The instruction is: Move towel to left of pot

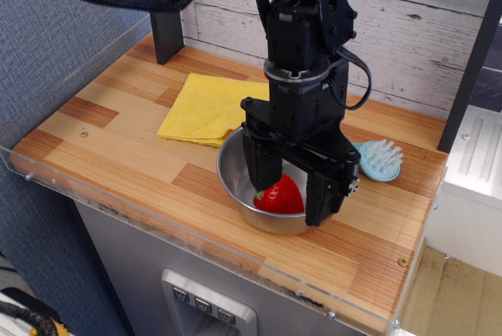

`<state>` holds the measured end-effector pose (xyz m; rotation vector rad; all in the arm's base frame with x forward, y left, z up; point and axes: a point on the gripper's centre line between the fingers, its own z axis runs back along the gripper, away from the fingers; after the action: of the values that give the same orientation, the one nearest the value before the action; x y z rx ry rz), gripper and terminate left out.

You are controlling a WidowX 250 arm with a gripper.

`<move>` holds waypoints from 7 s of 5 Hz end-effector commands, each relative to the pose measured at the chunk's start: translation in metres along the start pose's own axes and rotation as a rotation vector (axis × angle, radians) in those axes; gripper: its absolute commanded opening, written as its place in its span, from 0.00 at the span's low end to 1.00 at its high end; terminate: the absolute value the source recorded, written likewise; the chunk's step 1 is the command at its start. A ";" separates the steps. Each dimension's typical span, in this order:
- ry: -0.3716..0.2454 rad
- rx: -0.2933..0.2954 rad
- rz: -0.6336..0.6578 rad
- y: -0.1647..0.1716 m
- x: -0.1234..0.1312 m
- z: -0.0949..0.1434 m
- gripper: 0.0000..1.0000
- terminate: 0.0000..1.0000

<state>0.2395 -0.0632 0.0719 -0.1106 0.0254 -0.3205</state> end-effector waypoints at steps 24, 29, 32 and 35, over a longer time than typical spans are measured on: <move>-0.124 0.212 0.457 0.147 -0.077 -0.054 1.00 0.00; -0.237 0.101 0.386 0.150 -0.083 0.021 1.00 0.00; -0.270 0.006 0.317 0.120 -0.026 0.092 1.00 0.00; -0.225 0.078 0.246 0.109 -0.024 0.096 1.00 0.00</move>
<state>0.2526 0.0528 0.1356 -0.0857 -0.1330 -0.0531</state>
